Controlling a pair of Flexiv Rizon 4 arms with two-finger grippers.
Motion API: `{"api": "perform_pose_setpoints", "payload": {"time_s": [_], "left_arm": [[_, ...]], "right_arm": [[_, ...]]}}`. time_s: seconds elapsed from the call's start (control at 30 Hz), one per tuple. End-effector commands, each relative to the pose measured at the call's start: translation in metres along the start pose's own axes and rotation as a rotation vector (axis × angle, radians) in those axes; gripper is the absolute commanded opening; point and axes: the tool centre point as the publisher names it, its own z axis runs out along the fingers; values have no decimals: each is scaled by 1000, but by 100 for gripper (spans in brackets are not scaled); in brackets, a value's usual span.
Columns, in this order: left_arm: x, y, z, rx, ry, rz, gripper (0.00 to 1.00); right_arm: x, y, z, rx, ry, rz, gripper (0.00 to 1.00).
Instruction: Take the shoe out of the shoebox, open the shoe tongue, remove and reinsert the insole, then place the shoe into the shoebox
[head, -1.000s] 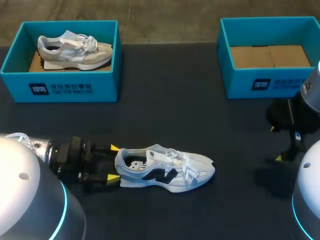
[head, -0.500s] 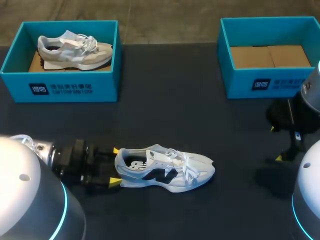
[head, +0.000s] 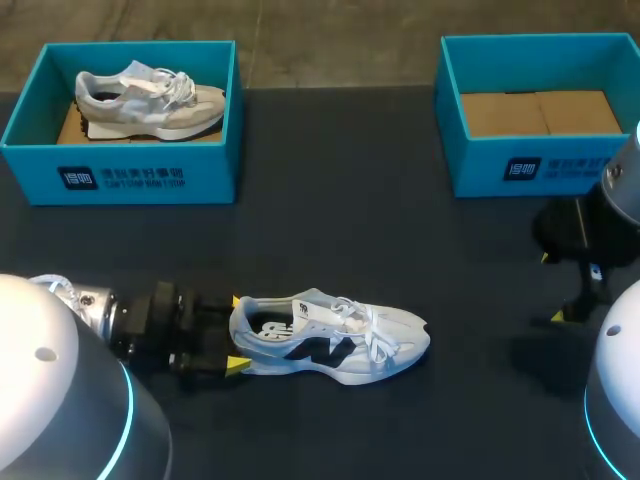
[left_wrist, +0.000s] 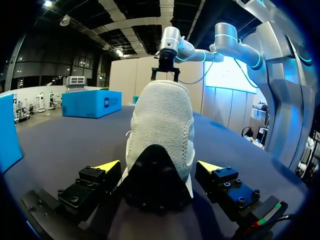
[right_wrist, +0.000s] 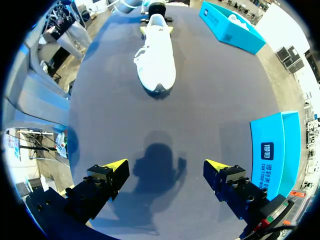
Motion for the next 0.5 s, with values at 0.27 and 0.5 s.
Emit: {"api": "perform_pose_setpoints", "payload": {"time_s": [0.27,0.5], "left_arm": [[1,1,12,0,0,7,100],[-1,3,16,1,-12,10,100]], "right_arm": [[2,-1,0,0,-3,-2,100],[2,-1,0,0,-3,-2,100]]}}
